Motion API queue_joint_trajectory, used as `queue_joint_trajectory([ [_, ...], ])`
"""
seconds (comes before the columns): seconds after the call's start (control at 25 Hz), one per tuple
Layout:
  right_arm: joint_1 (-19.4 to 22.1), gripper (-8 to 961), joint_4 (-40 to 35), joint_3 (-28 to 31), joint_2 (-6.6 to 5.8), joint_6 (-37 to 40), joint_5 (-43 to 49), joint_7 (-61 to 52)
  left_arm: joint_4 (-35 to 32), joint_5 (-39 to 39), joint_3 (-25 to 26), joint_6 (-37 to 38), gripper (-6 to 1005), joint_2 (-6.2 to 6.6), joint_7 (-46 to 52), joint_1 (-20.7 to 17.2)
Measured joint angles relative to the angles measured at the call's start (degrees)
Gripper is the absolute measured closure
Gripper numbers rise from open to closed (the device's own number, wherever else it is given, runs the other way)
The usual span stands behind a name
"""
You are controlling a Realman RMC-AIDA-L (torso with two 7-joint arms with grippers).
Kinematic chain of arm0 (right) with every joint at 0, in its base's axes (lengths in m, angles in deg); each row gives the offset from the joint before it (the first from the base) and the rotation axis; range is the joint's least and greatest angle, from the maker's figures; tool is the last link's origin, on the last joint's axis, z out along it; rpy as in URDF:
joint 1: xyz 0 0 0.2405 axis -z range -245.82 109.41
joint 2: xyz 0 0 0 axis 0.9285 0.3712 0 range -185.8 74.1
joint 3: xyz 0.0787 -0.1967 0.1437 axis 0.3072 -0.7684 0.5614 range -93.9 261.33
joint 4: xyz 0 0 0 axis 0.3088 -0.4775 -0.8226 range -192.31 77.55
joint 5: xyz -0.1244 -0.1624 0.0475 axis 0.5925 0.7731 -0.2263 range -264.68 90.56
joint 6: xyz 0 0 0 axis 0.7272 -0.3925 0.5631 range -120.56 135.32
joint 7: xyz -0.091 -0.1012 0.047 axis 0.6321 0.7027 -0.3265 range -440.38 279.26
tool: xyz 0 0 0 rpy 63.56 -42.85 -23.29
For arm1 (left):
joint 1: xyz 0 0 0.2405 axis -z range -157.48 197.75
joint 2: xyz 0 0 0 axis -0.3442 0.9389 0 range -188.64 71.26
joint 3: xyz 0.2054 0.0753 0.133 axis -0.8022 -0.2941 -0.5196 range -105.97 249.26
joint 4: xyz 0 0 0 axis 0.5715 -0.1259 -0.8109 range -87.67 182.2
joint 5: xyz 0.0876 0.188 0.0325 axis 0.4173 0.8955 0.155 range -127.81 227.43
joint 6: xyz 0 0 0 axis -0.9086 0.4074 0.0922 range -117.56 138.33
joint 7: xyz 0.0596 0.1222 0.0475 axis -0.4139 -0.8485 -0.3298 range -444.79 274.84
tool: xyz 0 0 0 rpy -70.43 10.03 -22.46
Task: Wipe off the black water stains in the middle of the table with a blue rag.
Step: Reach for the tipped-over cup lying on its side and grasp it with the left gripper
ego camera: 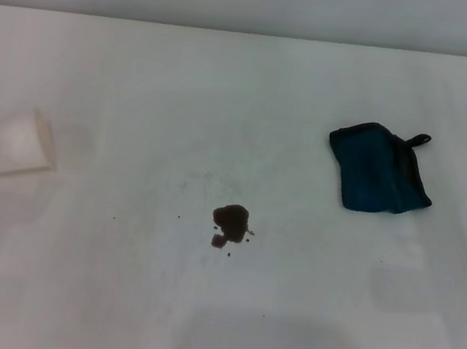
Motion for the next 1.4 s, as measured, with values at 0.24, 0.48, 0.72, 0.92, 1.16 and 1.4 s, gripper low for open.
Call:
queue_joint_trajectory([
  [0.24,0.0,112,1.5,-0.1,0.03,-3.2,0.0,-1.1,-0.2,1.8,-0.1,0.8,124,-0.12,1.7,-1.4],
  [0.48,-0.1,112,2.2,-0.1,0.04,-3.4,0.0,-1.2,-0.2,2.5,-0.2,1.0,125,-0.17,2.2,-2.2],
  [0.72,-0.3,111,2.7,-0.2,0.04,-3.7,0.0,-1.2,0.8,3.6,-0.2,2.6,125,0.51,7.6,0.2],
  [0.92,-0.3,111,2.2,-0.1,-0.02,-3.9,0.0,-1.3,7.2,9.2,-0.2,2.7,126,1.69,18.7,8.8],
  [1.16,-0.4,112,2.0,0.1,-0.04,-3.8,0.0,-2.8,18.0,15.5,-5.3,3.0,127,3.22,34.8,20.9],
  [1.4,-1.0,112,1.4,0.1,-0.10,-2.7,0.0,-2.9,28.6,18.7,-9.8,4.7,128,3.38,45.9,29.7],
])
